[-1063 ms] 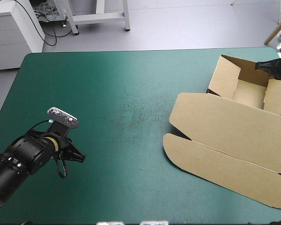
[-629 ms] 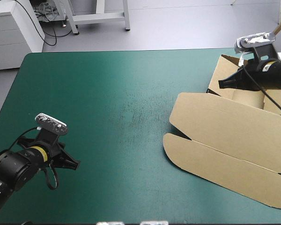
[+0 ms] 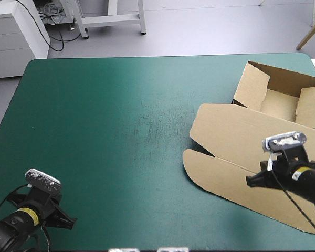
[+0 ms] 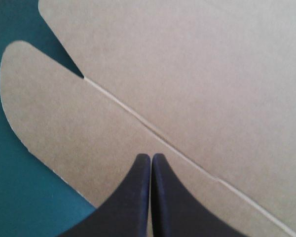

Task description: Fold the box

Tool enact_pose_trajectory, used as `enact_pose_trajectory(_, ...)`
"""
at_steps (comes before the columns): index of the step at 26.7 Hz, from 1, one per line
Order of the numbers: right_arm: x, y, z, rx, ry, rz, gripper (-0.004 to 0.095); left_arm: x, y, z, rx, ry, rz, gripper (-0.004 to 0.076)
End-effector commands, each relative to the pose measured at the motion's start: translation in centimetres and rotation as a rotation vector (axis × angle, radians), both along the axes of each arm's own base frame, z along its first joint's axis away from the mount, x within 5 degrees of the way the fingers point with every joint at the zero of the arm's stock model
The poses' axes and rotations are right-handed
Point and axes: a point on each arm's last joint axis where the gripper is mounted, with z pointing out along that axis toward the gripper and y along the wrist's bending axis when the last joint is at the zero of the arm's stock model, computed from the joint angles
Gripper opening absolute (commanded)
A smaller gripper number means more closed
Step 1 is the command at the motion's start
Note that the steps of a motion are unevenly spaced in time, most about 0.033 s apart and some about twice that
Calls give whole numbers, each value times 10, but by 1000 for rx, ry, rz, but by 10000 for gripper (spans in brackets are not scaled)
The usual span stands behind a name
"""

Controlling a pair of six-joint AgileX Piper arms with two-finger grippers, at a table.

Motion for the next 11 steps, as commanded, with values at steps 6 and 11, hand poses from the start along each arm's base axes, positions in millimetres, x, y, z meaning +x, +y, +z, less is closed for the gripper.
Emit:
enact_pose_trajectory(6,-41,-3,-20,18,-162,-5,-19,-1,0,11,-39,-78,-10,-10)
enact_pose_trajectory(11,-47,-3,-17,27,-197,-4,-19,-1,0,11,-39,-78,-10,-10)
